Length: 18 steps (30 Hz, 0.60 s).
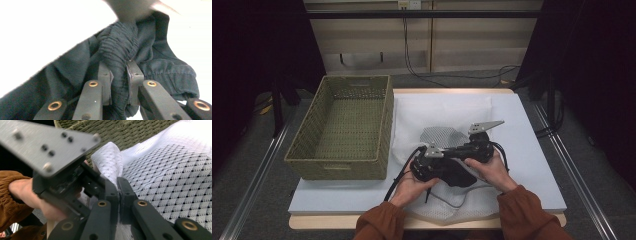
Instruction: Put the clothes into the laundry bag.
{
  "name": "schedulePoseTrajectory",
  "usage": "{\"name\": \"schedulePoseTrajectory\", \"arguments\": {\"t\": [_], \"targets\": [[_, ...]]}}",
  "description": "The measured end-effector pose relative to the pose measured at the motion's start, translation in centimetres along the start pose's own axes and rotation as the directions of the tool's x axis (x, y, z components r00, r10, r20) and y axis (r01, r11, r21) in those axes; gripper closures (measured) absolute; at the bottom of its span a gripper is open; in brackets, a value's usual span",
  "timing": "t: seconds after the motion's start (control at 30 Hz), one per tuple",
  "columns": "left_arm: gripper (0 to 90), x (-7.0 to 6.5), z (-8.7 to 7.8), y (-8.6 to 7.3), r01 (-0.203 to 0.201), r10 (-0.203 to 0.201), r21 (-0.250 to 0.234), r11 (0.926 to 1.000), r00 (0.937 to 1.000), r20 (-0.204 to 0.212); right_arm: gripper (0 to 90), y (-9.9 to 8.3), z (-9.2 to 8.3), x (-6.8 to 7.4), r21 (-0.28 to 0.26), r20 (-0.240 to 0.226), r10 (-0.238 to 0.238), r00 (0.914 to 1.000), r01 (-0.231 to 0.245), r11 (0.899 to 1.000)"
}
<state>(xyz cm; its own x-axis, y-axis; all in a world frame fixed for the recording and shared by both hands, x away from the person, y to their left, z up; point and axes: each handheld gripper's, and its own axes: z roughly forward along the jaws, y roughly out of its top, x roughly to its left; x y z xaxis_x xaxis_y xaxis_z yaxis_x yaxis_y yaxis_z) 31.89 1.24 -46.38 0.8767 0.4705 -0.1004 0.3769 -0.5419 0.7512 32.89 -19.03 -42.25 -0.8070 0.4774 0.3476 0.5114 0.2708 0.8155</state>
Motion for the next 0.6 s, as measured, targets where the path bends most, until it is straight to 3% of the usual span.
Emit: {"name": "schedulePoseTrajectory", "arguments": {"t": [0.03, 0.2, 0.27, 0.33, 0.4, 0.53, 0.6], "targets": [[77.6, 0.2, 0.1, 0.3, 0.015, -0.015, -0.003, 0.9999, 0.9995, -0.027, 87.6, 0.0, 0.0, 0.0, -0.001, 0.0, 0.0, 1.0, 0.0, 1.0], [77.7, 0.7, 0.4, 0.7, 0.042, -0.043, -0.017, 0.999, 0.9974, -0.058, 87.6, 0.1, -0.2, 0.1, -0.004, -0.004, -0.002, 1.0, 0.002, 1.0], [77.7, 0.9, 0.7, 0.6, 0.072, -0.076, -0.051, 0.9961, 0.9934, -0.086, 87.6, 0.1, -0.3, 0.1, -0.008, -0.004, 0.0, 1.0, -0.001, 1.0], [77.6, 0.9, 0.8, 0.4, 0.072, -0.077, -0.054, 0.996, 0.9929, -0.091, 87.6, 0.2, -0.3, 0.1, -0.007, -0.006, 0.0, 1.0, 0.0, 1.0], [77.2, 1.2, 1.2, 0.0, 0.101, -0.105, -0.055, 0.9934, 0.9906, -0.087, 87.6, 0.1, -0.2, 0.1, -0.003, -0.008, -0.001, 1.0, 0.001, 1.0], [72.2, 1.3, 1.4, -0.5, 0.094, -0.097, -0.041, 0.9948, 0.9919, -0.083, 87.4, -0.1, -0.1, -0.2, 0.005, -0.005, 0.006, 1.0, -0.006, 1.0], [65.6, 1.2, 0.9, -0.7, 0.057, -0.059, -0.024, 0.9981, 0.9956, -0.073, 87.5, -0.2, 0.0, -0.3, 0.009, -0.006, 0.009, 0.9999, -0.009, 1.0]]}}
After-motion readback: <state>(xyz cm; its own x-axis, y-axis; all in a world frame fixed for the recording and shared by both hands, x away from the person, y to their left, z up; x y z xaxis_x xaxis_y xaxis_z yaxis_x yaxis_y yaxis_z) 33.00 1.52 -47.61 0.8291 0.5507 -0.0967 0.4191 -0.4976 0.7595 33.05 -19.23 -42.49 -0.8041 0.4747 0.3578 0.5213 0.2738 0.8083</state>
